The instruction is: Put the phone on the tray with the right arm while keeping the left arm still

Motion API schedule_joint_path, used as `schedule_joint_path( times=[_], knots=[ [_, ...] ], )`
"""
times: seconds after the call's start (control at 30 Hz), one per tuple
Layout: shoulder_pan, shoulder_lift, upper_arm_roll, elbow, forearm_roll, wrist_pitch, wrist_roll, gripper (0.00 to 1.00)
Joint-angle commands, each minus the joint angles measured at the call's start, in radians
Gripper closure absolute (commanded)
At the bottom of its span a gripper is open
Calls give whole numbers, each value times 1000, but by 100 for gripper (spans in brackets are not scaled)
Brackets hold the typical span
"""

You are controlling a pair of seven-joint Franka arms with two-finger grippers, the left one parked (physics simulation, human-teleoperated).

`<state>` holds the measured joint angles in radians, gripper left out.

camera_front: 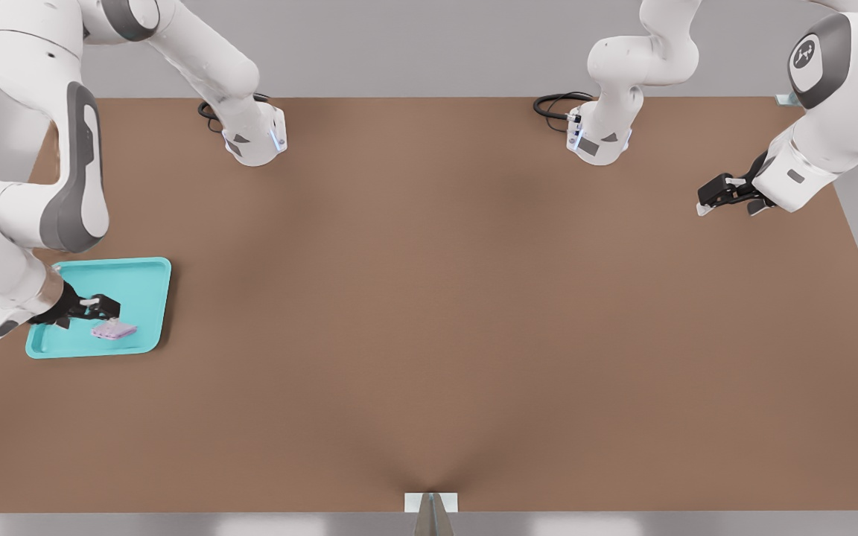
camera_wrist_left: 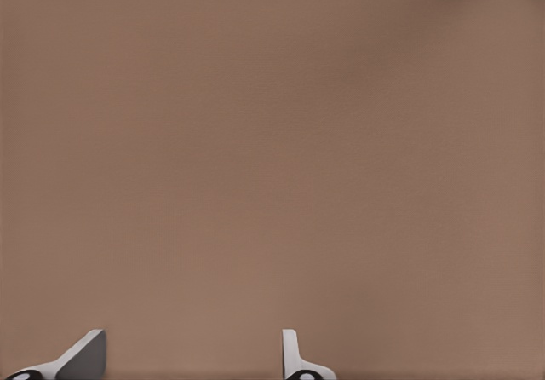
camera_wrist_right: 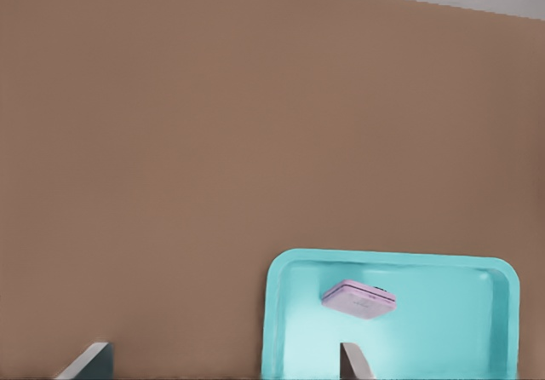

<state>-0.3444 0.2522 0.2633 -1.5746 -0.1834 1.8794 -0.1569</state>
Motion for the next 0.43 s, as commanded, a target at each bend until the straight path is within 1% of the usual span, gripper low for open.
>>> schedule_joint_path(
  times=[0.0, 0.03, 0.07, 0.1, 0.13, 0.17, 0.2, 0.23, 0.37, 0.4],
  knots=[
    [284, -135, -265, -37, 122, -111, 20, 0],
    [347, -182, -297, -62, 121, -117, 86, 0],
    [366, -206, -314, -58, 122, -134, 92, 0],
    [347, -212, -285, -16, 125, -183, 102, 0],
    [347, -159, -277, 76, 125, -256, 108, 0],
    [352, -38, -269, 238, 128, -397, 125, 0],
    [357, -22, -285, 260, 150, -395, 128, 0],
    [357, -37, -297, 252, 174, -378, 126, 0],
    [357, -62, -291, 220, 170, -344, 125, 0],
    [357, -87, -291, 174, 170, -313, 123, 0]
  ],
)
